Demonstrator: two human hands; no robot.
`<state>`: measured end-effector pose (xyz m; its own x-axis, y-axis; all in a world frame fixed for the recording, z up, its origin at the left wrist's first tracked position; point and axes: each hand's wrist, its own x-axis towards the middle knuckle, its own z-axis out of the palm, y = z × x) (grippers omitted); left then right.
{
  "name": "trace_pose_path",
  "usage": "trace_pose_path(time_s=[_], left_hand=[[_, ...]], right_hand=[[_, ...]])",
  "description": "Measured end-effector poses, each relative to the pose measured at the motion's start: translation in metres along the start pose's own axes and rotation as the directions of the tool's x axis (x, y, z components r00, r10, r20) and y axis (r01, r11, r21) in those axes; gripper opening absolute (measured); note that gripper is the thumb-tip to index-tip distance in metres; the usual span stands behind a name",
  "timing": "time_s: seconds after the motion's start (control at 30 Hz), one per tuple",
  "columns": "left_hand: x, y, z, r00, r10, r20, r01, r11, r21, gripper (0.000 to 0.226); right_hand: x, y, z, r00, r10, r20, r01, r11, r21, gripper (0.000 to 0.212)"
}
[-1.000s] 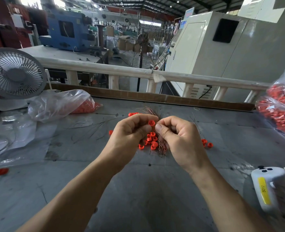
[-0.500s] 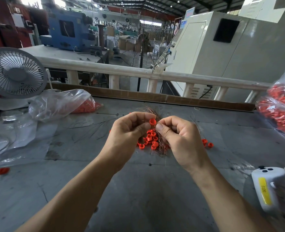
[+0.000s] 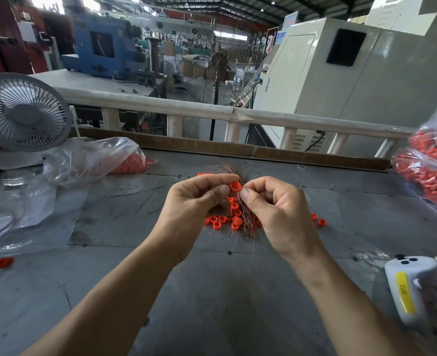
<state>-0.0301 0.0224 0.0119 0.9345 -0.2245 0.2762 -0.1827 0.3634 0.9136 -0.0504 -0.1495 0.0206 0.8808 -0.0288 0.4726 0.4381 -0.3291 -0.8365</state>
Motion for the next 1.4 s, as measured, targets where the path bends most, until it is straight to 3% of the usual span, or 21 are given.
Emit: trace_pose_path(time_s=[0.47, 0.7, 0.9, 1.1, 1.17, 1.27, 1.33, 1.4], left_hand=[[0.002, -0.001, -0.001, 0.995, -0.096, -0.015, 0.096, 0.995, -0.042, 0.031], [0.003, -0.001, -0.002, 0.994, -0.108, 0.023, 0.11, 0.984, -0.137, 0.027], [0.003, -0.002, -0.002, 0.991, -0.131, -0.011, 0.127, 0.976, -0.177, 0.037], [0.004, 0.001, -0.002, 0.983, -0.184, -0.019, 0.173, 0.949, -0.265, 0.032], [0.004, 0.002, -0.002, 0.979, -0.204, -0.023, 0.19, 0.941, -0.28, 0.029], [0.004, 0.003, -0.003, 0.975, -0.219, -0.049, 0.197, 0.941, -0.276, 0.024], [0.004, 0.003, -0.004, 0.972, -0.222, -0.075, 0.195, 0.946, -0.26, 0.022], [0.005, 0.003, -0.005, 0.969, -0.224, -0.102, 0.196, 0.953, -0.233, 0.019]], right_hand=[[-0.001, -0.002, 0.001, 1.0, 0.014, 0.026, -0.016, 0.997, 0.076, 0.013], [-0.001, -0.002, 0.004, 0.978, 0.171, 0.116, -0.197, 0.941, 0.277, 0.018], [-0.002, 0.0, 0.006, 0.963, 0.237, 0.13, -0.264, 0.929, 0.258, 0.01], [0.0, 0.008, 0.007, 0.952, 0.236, 0.195, -0.283, 0.923, 0.262, 0.019], [0.003, 0.011, 0.002, 0.964, 0.222, 0.149, -0.248, 0.949, 0.193, 0.019], [0.012, 0.023, -0.016, 0.977, 0.183, -0.106, -0.193, 0.977, -0.092, 0.011], [0.018, 0.032, -0.034, 0.947, 0.149, -0.284, -0.233, 0.928, -0.291, 0.004], [0.02, 0.043, -0.05, 0.924, 0.162, -0.345, -0.315, 0.835, -0.451, 0.011]])
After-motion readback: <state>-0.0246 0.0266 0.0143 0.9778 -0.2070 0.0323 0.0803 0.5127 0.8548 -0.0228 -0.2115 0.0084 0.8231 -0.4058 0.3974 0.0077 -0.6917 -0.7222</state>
